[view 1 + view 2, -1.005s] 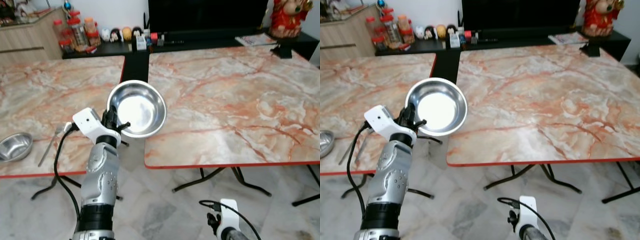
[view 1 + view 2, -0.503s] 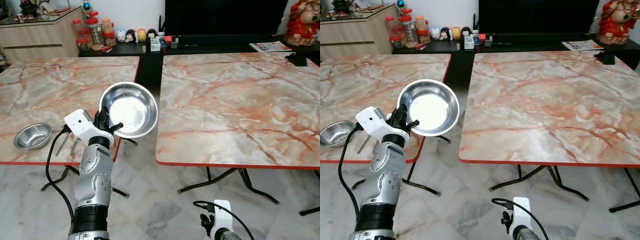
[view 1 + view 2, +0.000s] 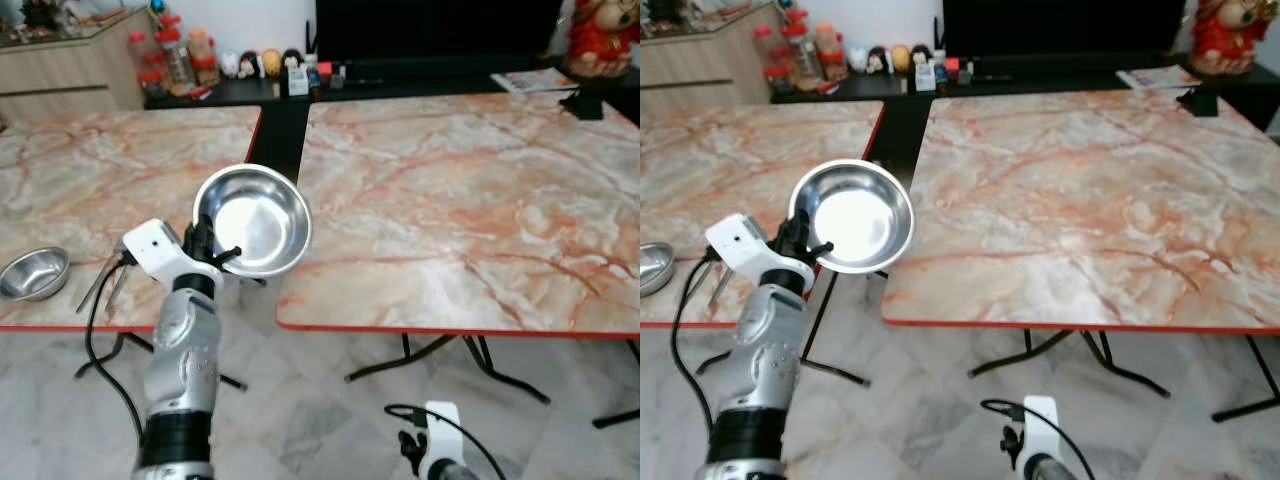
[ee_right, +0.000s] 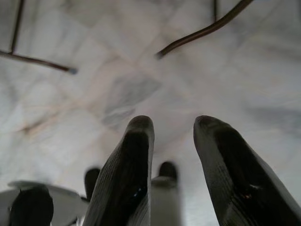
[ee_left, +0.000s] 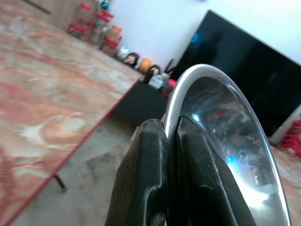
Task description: Setting the table
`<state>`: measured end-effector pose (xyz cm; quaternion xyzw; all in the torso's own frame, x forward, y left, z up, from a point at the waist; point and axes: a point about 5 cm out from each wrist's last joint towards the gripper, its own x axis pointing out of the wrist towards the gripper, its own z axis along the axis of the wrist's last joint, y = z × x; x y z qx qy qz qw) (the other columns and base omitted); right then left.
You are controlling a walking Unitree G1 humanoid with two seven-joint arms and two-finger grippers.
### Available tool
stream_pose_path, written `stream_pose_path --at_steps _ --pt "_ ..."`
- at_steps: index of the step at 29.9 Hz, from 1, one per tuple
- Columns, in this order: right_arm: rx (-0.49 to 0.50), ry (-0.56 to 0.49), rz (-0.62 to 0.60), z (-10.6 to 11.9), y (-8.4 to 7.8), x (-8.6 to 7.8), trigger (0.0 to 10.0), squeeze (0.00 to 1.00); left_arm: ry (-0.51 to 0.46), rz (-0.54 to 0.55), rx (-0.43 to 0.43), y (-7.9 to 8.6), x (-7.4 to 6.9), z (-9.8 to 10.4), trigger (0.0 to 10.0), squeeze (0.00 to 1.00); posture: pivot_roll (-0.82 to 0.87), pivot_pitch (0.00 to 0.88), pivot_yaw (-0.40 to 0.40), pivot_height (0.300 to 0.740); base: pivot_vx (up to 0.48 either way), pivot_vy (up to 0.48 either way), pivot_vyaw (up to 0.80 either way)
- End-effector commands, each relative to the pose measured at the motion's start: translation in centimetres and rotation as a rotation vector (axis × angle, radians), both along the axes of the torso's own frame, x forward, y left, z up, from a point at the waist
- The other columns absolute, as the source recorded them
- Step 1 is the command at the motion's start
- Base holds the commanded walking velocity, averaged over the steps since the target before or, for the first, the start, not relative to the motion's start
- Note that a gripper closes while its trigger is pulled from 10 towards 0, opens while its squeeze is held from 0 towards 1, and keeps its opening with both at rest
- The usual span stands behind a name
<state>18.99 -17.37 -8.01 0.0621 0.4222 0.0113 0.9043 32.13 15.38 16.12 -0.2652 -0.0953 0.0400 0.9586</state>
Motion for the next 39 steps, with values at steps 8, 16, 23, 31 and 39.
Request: stream_pose_path --at_steps 8,16,23,31,39 --pt "0.016 -0.001 -0.005 -0.02 0.63 0.07 10.0 0.00 -0.019 0.021 0.002 0.72 0.11 0.45 10.0 0.00 -0.10 0.000 0.037 0.740 0.000 -0.316 0.00" --pt "0.009 0.000 -0.012 -0.03 0.53 0.05 10.0 0.00 -0.019 0.020 0.002 0.76 0.15 0.46 10.0 0.00 -0.11 0.000 0.042 0.740 0.000 -0.322 0.00" --pt "0.007 -0.001 -0.016 -0.03 0.39 0.01 10.0 0.00 -0.022 0.021 0.001 0.75 0.15 0.49 10.0 0.00 -0.11 0.000 0.041 0.740 0.000 -0.323 0.00" --pt "0.012 0.009 -0.045 -0.09 0.23 -0.05 10.0 0.00 -0.020 0.025 -0.004 0.97 0.14 0.40 10.0 0.00 -0.11 0.000 0.038 0.740 0.000 -0.320 -0.10" --pt "-0.001 0.002 -0.036 -0.01 0.10 0.06 10.0 0.00 -0.014 0.016 0.001 0.70 0.23 0.33 10.0 0.00 -0.12 0.000 0.042 0.740 0.000 -0.159 -0.40"
